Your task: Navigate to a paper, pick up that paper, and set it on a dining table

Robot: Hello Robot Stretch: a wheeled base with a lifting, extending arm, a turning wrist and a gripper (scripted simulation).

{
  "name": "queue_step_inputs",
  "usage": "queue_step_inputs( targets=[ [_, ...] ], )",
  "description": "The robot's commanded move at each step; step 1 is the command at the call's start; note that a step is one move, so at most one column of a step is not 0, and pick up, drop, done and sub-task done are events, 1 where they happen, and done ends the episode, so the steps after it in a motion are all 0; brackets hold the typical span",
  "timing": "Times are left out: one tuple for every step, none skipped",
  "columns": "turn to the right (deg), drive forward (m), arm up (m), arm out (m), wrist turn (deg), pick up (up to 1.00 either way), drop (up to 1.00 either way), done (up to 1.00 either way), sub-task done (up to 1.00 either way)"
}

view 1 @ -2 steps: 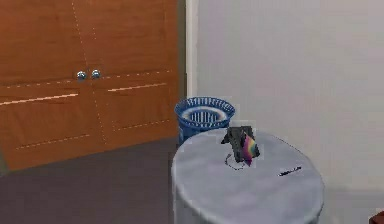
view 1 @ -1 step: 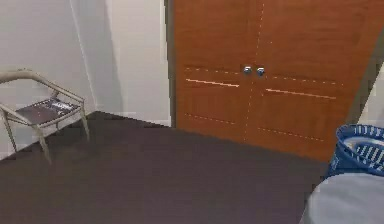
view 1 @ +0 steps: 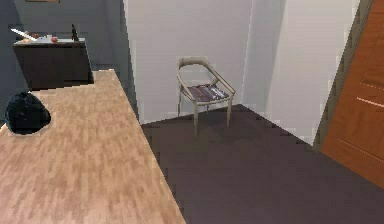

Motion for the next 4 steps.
queue_step_inputs(
  targets=[
    [0.0, 0.0, 0.0, 0.48, 0.0, 0.0, 0.0, 0.0, 0.0],
    [0.0, 0.0, 0.0, 0.0, 45.0, 0.0, 0.0, 0.0, 0.0],
    [0.0, 0.0, 0.0, 0.0, 45.0, 0.0, 0.0, 0.0, 0.0],
    [0.0, 0.0, 0.0, 0.0, 45.0, 0.0, 0.0, 0.0, 0.0]
  ],
)
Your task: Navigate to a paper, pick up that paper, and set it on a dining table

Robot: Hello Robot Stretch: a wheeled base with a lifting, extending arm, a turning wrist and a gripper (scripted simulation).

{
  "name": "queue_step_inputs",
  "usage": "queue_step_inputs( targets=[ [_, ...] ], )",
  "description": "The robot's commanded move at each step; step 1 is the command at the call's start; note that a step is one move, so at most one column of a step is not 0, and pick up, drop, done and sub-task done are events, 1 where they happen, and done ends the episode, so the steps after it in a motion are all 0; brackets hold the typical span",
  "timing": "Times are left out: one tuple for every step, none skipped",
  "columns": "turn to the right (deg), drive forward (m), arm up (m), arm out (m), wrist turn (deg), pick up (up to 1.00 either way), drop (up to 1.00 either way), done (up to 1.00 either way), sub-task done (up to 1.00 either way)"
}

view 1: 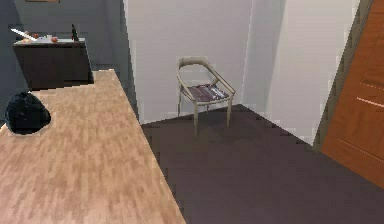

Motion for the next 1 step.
queue_step_inputs(
  targets=[
    [0.0, 0.0, 0.0, 0.0, 42.0, 0.0, 0.0, 0.0, 0.0]
  ],
)
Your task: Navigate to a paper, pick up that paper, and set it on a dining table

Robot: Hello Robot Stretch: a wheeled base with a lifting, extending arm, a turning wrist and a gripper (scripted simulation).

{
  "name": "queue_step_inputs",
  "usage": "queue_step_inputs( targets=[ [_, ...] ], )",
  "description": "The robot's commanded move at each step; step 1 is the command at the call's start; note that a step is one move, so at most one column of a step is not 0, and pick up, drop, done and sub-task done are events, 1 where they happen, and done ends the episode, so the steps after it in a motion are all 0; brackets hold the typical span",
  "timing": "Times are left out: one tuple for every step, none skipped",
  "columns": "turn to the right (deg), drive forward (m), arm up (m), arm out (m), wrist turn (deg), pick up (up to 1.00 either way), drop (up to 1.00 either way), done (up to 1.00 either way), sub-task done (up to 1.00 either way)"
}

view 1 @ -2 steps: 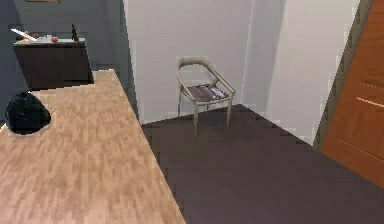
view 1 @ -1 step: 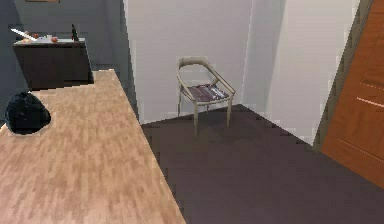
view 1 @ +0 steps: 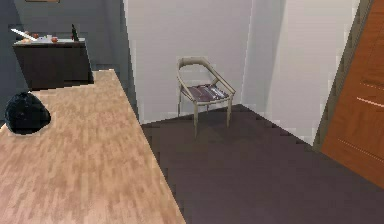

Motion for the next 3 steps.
queue_step_inputs(
  targets=[
    [0.0, 0.0, -0.3, 0.0, 0.0, 0.0, 0.0, 0.0, 0.0],
    [0.0, 0.0, 0.0, 0.0, 0.0, 0.0, 1.0, 0.0, 0.0],
    [0.0, 0.0, 0.1, 0.0, 0.0, 0.0, 0.0, 0.0, 0.0]
  ],
)
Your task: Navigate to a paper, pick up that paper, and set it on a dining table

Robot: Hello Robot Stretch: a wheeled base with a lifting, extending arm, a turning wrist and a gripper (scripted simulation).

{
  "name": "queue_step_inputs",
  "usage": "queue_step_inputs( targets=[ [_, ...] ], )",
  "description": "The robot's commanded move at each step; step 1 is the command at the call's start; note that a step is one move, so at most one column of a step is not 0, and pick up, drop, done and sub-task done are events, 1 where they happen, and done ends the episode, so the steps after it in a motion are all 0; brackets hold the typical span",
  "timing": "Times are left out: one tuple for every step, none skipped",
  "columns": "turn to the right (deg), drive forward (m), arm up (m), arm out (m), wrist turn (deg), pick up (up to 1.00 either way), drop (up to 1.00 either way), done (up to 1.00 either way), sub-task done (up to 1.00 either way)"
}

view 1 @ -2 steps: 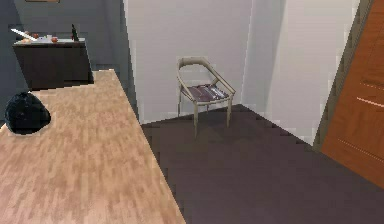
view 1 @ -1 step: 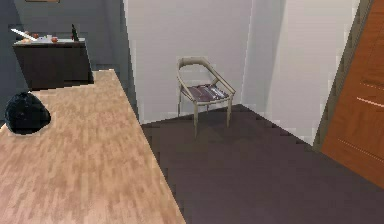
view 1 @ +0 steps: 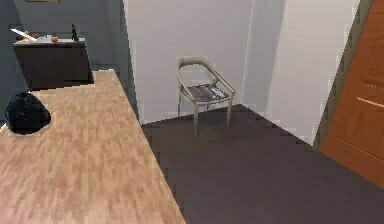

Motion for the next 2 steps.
queue_step_inputs(
  targets=[
    [0.0, 0.0, 0.0, -0.08, 0.0, 0.0, 0.0, 0.0, 0.0],
    [0.0, 0.0, 0.0, 0.0, 0.0, 0.0, 0.0, 1.0, 0.0]
  ],
)
